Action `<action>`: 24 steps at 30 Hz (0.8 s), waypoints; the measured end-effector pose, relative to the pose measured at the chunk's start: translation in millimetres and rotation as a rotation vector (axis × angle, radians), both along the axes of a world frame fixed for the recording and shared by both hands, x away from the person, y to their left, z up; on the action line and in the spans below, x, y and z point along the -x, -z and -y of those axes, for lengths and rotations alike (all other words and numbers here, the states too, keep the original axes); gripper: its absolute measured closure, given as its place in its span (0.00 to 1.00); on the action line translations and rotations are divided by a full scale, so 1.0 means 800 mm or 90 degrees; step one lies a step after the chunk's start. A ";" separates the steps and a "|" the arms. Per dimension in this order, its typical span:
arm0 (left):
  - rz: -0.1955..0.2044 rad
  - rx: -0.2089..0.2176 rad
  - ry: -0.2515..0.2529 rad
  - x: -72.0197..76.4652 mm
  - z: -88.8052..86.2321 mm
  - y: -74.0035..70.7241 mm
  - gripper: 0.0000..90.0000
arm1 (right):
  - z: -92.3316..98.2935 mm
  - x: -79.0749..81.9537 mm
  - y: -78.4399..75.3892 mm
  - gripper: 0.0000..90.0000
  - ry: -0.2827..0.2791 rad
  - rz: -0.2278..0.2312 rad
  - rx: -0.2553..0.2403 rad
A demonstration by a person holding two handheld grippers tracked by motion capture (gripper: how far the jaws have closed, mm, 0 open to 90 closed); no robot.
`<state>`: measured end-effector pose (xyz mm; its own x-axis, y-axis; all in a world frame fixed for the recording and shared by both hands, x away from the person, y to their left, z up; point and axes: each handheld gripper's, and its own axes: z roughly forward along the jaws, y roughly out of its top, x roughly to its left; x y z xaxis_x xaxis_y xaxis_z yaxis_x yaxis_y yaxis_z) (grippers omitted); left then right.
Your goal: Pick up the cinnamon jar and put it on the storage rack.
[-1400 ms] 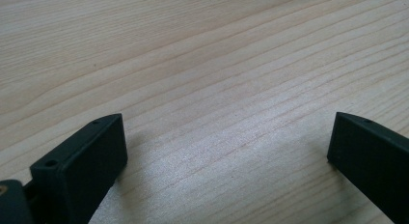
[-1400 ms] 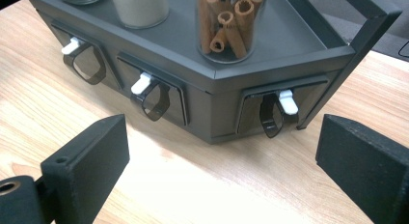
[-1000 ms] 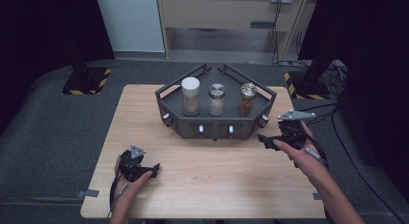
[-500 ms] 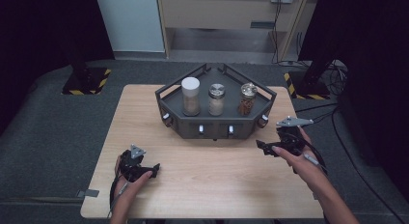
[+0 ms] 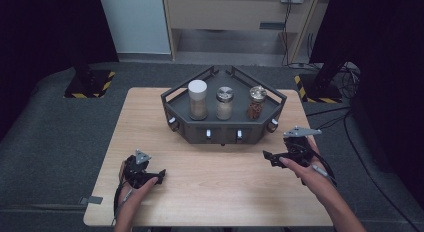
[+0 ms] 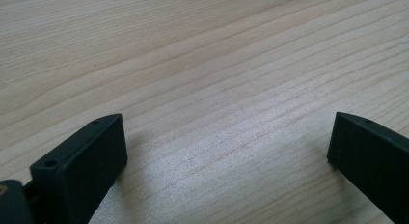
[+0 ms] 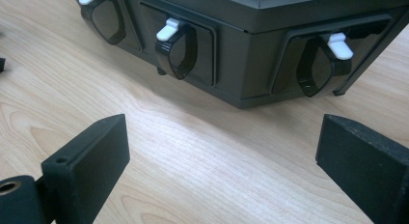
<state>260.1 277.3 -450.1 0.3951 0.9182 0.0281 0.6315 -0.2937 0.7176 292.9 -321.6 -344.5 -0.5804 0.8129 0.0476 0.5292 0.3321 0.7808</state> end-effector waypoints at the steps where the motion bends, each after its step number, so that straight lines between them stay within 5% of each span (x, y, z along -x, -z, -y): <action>1: 0.000 0.000 0.000 0.000 0.000 0.000 0.00 | 0.000 0.001 0.000 0.05 -0.002 0.000 0.001; 24: 0.000 0.000 -0.001 0.000 0.000 0.000 0.00 | -0.024 0.019 0.025 0.05 -0.024 0.001 0.022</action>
